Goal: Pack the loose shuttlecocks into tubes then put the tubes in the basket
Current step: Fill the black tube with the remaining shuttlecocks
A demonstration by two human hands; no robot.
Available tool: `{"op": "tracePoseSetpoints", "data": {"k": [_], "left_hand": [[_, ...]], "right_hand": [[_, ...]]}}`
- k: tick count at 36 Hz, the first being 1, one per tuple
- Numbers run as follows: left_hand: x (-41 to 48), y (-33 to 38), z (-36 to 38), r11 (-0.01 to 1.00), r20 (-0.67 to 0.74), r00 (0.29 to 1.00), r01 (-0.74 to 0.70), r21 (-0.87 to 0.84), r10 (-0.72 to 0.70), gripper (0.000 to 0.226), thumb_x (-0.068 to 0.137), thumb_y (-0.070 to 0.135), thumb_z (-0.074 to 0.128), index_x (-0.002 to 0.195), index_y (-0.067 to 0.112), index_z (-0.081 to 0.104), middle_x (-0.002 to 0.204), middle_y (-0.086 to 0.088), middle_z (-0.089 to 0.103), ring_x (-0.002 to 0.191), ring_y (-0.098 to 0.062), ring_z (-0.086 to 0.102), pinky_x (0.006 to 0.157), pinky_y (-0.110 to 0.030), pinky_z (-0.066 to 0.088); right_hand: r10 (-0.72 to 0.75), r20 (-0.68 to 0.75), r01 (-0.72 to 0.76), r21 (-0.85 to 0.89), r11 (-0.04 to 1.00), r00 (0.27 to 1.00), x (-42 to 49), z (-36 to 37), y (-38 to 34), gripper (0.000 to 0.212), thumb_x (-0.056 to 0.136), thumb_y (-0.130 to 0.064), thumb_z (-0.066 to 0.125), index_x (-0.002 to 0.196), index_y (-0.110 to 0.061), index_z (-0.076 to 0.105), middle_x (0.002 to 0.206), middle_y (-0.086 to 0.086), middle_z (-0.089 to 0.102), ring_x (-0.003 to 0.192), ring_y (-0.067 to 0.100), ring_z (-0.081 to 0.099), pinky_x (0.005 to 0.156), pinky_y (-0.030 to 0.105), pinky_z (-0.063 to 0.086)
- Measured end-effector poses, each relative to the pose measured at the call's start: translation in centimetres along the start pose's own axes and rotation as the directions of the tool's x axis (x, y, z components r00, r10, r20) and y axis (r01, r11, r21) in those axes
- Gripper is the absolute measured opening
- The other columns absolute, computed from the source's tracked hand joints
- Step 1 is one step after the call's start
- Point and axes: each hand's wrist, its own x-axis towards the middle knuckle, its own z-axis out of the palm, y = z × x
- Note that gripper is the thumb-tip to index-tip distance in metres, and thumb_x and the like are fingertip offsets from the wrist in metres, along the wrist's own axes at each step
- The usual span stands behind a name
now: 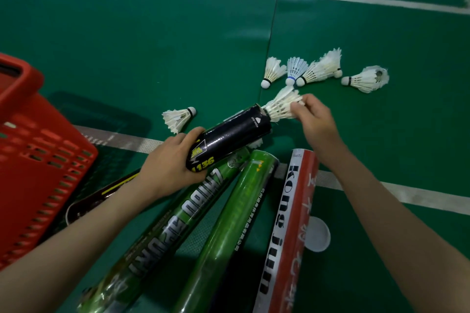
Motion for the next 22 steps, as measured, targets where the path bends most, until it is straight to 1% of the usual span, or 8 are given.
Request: {"op": "tracePoseSetpoints", "data": {"k": [3, 8, 10, 12, 14, 17, 19, 22], "left_hand": [[0.1, 0.5, 0.1, 1.0, -0.006, 1.0, -0.017, 0.011, 0.017, 0.091, 0.069, 0.046, 0.073, 0.144, 0.029, 0.024, 0.118, -0.002, 0.055, 0.104, -0.024, 0.053, 0.081, -0.038, 0.05], [0.0, 0.9, 0.1, 1.0, -0.017, 1.0, -0.016, 0.003, 0.016, 0.091, 0.07, 0.047, 0.072, 0.144, 0.029, 0.024, 0.118, -0.001, 0.054, 0.105, -0.023, 0.051, 0.083, -0.035, 0.047], [0.0, 1.2, 0.2, 1.0, -0.021, 1.0, -0.018, -0.006, 0.018, 0.09, 0.07, 0.045, 0.072, 0.145, 0.029, 0.024, 0.118, -0.001, 0.054, 0.104, -0.022, 0.051, 0.084, -0.034, 0.047], [0.1, 1.3, 0.3, 1.0, -0.021, 1.0, -0.018, -0.008, 0.018, 0.09, 0.069, 0.045, 0.072, 0.144, 0.029, 0.024, 0.118, 0.0, 0.054, 0.104, -0.022, 0.051, 0.083, -0.035, 0.047], [0.3, 1.3, 0.4, 1.0, -0.012, 1.0, -0.007, 0.003, 0.007, 0.091, 0.069, 0.045, 0.073, 0.144, 0.029, 0.025, 0.118, -0.001, 0.054, 0.104, -0.022, 0.051, 0.083, -0.036, 0.048], [0.6, 0.8, 0.6, 1.0, -0.007, 1.0, 0.023, 0.012, -0.023, 0.092, 0.068, 0.045, 0.074, 0.144, 0.029, 0.024, 0.12, -0.001, 0.054, 0.104, -0.023, 0.051, 0.083, -0.037, 0.048], [0.7, 0.5, 0.6, 0.999, -0.023, 0.999, 0.049, 0.019, -0.049, 0.091, 0.069, 0.044, 0.074, 0.143, 0.029, 0.025, 0.119, -0.002, 0.055, 0.103, -0.024, 0.052, 0.082, -0.037, 0.048], [1.0, 0.0, 0.5, 0.993, -0.058, 0.992, 0.112, -0.021, -0.113, 0.088, 0.07, 0.045, 0.073, 0.142, 0.029, 0.026, 0.12, -0.003, 0.055, 0.103, -0.025, 0.053, 0.081, -0.038, 0.049]], "right_hand": [[0.01, 0.116, -0.004, -0.054, 0.999, 0.993, -0.6, 0.9, -0.7, 0.025, 0.101, -0.022, 0.041, 0.08, -0.012, 0.05, 0.073, 0.002, 0.045, 0.065, 0.013, 0.04, 0.064, 0.027, 0.034], [0.034, 0.079, -0.033, -0.005, 0.999, 0.996, -1.2, 2.1, -0.9, 0.032, 0.104, -0.035, 0.028, 0.119, -0.016, 0.049, 0.111, -0.002, 0.057, 0.099, 0.002, 0.053, 0.089, 0.021, 0.039], [0.027, 0.089, -0.029, 0.019, 0.999, 0.996, -1.3, 2.6, -1.0, 0.04, 0.104, -0.037, 0.022, 0.139, -0.023, 0.036, 0.139, -0.003, 0.045, 0.124, 0.002, 0.042, 0.101, 0.016, 0.027], [0.062, 0.191, -0.065, 0.007, 0.998, 0.98, -1.7, 3.2, -1.1, 0.048, 0.104, -0.038, 0.014, 0.149, -0.026, 0.021, 0.154, -0.007, 0.027, 0.132, -0.003, 0.024, 0.105, 0.015, 0.013], [0.1, 0.284, -0.099, -0.02, 0.995, 0.954, -1.8, 3.9, -1.0, 0.051, 0.103, -0.041, 0.011, 0.151, -0.026, 0.015, 0.157, -0.009, 0.018, 0.132, -0.004, 0.016, 0.106, 0.018, 0.007], [0.108, 0.282, -0.132, 0.069, 0.989, 0.953, -1.3, 4.4, -0.7, 0.062, 0.097, -0.052, 0.013, 0.152, -0.022, 0.016, 0.158, -0.006, 0.019, 0.137, 0.001, 0.017, 0.117, 0.029, 0.008], [0.106, 0.196, -0.129, 0.107, 0.986, 0.975, -0.2, 4.2, -0.2, 0.065, 0.096, -0.054, 0.021, 0.15, -0.017, 0.024, 0.154, -0.002, 0.029, 0.141, 0.009, 0.024, 0.119, 0.035, 0.017], [0.169, -0.021, -0.169, 0.02, 0.985, 0.985, 2.4, 3.6, 1.1, 0.04, 0.101, -0.035, 0.039, 0.138, -0.019, 0.043, 0.134, -0.002, 0.046, 0.124, 0.015, 0.046, 0.103, 0.029, 0.037]]}}
